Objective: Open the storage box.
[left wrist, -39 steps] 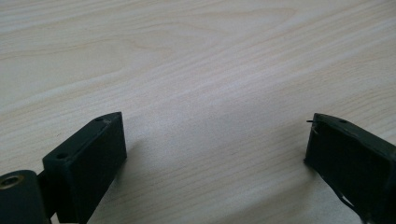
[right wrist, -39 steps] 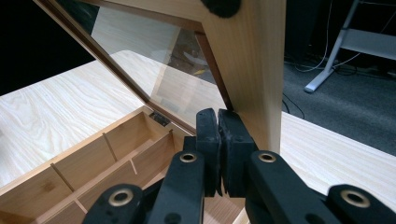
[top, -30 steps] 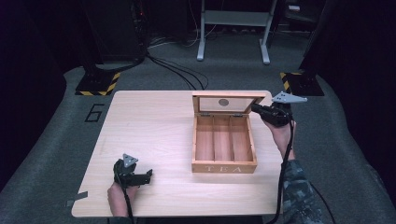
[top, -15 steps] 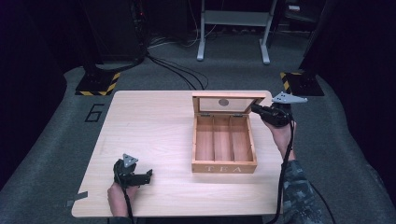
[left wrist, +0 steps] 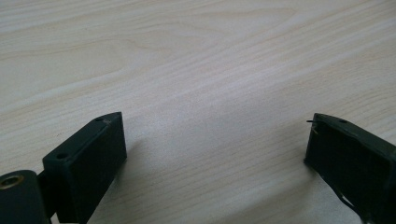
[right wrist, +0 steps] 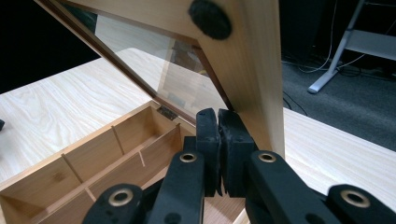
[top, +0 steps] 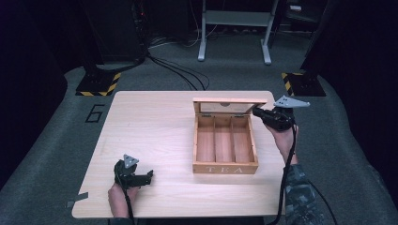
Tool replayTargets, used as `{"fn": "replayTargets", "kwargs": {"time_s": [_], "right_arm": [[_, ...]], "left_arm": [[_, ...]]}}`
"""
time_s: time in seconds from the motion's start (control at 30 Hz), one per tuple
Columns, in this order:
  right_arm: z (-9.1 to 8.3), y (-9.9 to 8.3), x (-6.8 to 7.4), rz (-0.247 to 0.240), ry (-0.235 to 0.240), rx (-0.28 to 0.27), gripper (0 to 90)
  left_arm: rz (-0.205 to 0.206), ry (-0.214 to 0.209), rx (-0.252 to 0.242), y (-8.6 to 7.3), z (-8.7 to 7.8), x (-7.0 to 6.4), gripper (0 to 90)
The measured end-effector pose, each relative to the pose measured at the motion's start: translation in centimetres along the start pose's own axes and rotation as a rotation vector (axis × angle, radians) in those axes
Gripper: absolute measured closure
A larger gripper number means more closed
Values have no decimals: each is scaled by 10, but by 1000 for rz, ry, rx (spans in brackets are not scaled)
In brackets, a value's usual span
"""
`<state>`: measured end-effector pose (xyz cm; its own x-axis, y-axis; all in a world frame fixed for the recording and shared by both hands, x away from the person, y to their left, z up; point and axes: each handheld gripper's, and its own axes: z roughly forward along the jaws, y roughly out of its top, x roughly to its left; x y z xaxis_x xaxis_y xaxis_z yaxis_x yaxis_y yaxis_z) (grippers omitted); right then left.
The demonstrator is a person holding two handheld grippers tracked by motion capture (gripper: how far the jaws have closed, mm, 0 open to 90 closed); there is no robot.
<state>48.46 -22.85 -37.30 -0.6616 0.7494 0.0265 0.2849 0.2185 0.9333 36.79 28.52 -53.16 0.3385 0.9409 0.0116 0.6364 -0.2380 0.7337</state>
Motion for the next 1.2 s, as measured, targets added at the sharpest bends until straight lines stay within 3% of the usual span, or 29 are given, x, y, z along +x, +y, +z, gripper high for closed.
{"fn": "replayTargets", "kwargs": {"time_s": [0.33, 1.2], "right_arm": [[-5, -10, 6, 1, 20, -6, 870], [-17, -60, 28, 25, 61, 19, 871]], "left_arm": [[0, 0, 0, 0, 0, 0, 49], [-4, -4, 2, 0, 0, 0, 49]]}}
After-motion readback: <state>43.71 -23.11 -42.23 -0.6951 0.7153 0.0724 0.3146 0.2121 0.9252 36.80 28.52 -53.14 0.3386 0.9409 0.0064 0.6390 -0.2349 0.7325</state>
